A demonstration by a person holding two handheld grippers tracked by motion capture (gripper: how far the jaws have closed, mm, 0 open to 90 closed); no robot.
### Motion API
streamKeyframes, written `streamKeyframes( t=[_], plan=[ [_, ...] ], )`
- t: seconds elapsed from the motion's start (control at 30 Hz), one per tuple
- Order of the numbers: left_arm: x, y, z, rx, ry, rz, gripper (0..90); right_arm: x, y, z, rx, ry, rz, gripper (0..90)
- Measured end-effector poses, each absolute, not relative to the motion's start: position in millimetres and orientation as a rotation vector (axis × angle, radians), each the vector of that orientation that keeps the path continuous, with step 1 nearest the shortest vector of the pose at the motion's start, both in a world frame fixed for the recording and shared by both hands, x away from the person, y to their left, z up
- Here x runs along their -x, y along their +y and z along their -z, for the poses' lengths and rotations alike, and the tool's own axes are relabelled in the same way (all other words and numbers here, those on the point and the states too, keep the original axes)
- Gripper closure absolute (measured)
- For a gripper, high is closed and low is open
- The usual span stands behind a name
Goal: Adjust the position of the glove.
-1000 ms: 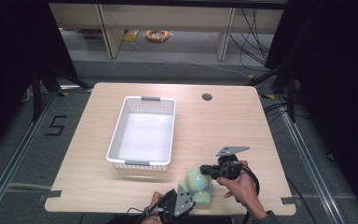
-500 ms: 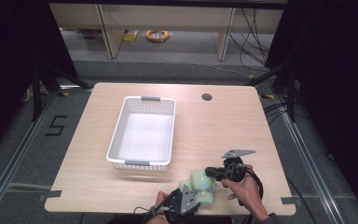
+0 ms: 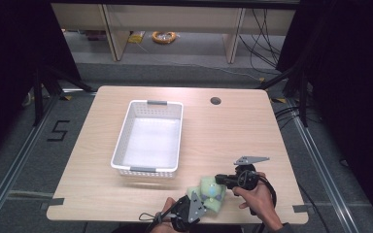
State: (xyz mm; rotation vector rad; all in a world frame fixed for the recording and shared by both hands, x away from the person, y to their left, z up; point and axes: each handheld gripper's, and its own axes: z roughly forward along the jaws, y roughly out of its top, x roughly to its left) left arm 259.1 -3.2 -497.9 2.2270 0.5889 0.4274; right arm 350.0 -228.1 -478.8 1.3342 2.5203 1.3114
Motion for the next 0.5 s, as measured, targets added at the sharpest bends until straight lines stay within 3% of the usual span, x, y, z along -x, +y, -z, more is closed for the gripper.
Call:
streamKeyframes(
  t=[0.5],
  plan=[
    [-290,36,478,-2.176,0.621,-0.390,86.1,-319,-233,464,-1.276,2.454,-1.445,85.0]
  ],
)
